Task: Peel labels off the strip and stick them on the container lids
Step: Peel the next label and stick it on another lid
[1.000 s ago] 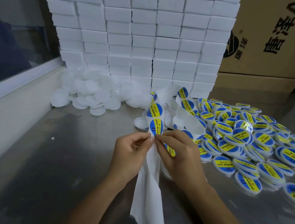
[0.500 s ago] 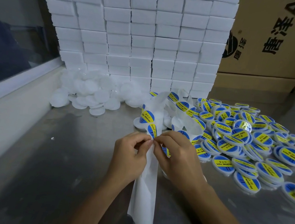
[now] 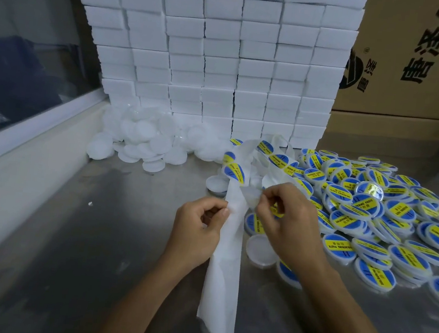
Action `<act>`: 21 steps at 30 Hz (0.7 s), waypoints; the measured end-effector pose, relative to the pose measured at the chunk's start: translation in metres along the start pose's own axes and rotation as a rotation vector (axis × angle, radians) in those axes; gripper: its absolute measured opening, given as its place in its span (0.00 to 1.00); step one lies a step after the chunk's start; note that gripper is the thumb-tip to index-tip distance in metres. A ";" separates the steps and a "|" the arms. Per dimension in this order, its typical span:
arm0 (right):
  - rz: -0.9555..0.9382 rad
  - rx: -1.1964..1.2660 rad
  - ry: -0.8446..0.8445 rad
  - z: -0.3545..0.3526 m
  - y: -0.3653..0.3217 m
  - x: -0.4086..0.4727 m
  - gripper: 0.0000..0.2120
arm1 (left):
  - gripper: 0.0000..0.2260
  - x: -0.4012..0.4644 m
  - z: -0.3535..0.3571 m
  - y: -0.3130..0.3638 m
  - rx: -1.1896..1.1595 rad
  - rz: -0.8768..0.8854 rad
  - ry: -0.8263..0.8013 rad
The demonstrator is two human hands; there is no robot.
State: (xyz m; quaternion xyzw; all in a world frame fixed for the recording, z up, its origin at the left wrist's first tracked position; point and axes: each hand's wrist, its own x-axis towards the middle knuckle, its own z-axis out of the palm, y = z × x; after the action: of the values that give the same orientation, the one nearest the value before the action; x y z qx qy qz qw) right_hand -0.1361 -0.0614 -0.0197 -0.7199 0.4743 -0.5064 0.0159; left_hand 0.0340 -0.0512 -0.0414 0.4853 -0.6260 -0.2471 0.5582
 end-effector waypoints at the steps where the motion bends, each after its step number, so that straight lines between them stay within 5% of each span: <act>1: 0.043 0.015 0.026 -0.004 0.004 0.002 0.04 | 0.05 0.000 0.000 -0.001 0.001 -0.002 -0.003; 7: 0.265 0.157 0.148 -0.012 0.017 0.005 0.02 | 0.17 0.002 -0.001 -0.010 0.006 -0.044 0.075; 13: 0.333 0.309 0.152 -0.009 0.007 0.003 0.02 | 0.11 0.004 -0.002 -0.026 0.109 -0.089 0.129; 21: 0.308 0.429 0.104 -0.001 -0.008 -0.002 0.07 | 0.02 0.003 0.001 -0.034 0.320 -0.043 -0.029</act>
State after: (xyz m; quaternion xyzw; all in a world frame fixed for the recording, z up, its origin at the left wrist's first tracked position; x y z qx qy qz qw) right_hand -0.1314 -0.0550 -0.0162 -0.5925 0.4602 -0.6233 0.2207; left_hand 0.0447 -0.0675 -0.0696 0.5777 -0.6550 -0.1629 0.4590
